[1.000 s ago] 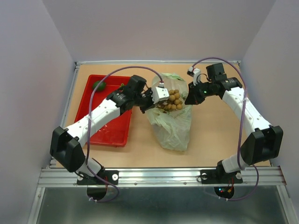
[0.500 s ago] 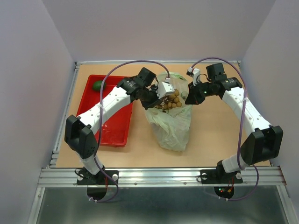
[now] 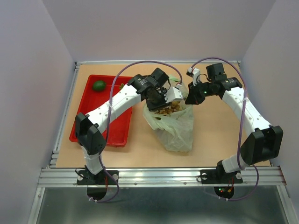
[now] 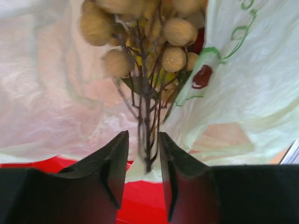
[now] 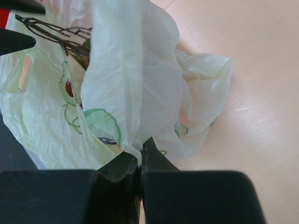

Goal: Place the fake fruits into the plastic bag and tie a complex knot

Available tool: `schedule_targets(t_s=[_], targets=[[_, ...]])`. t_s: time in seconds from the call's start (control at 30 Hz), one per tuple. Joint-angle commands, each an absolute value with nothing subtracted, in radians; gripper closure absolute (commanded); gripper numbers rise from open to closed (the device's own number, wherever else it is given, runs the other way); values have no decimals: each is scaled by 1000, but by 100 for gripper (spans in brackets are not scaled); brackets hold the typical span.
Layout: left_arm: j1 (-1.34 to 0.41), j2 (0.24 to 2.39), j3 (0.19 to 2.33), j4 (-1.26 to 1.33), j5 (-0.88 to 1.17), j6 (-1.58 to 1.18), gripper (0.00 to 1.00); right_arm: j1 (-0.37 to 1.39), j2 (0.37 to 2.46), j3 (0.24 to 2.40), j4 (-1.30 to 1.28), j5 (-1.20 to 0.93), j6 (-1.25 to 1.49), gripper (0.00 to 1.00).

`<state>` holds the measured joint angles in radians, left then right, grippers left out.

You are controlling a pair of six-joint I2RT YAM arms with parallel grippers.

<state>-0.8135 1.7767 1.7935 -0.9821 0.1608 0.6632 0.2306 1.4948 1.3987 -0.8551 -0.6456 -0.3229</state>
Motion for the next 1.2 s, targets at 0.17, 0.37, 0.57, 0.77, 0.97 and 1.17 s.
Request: schedule_targets(t_s=[0.17,0.37,0.57,0.77,0.97,1.17], targets=[[-798,1712,1898,-992,150,615,37,238,1500,1454,-818,-643,-350,100],[-611,1461,1836,-633,492,456,21,238,1511,1457,-813,-653,-345,100],[-402,1425,1778,-518,498,234,16,236,1514,1453,-811,-649,-341,100],[-111,1474,1638,-480,366,106,16,236,1509,1453,-813,-640,-344,100],[-25,1775,1833,-642,209,392,13,236,1516,1456,-815,-621,-333,100],[55,2014,2008,-730,209,642,14,236,1517,1459,-818,-604,-325,100]])
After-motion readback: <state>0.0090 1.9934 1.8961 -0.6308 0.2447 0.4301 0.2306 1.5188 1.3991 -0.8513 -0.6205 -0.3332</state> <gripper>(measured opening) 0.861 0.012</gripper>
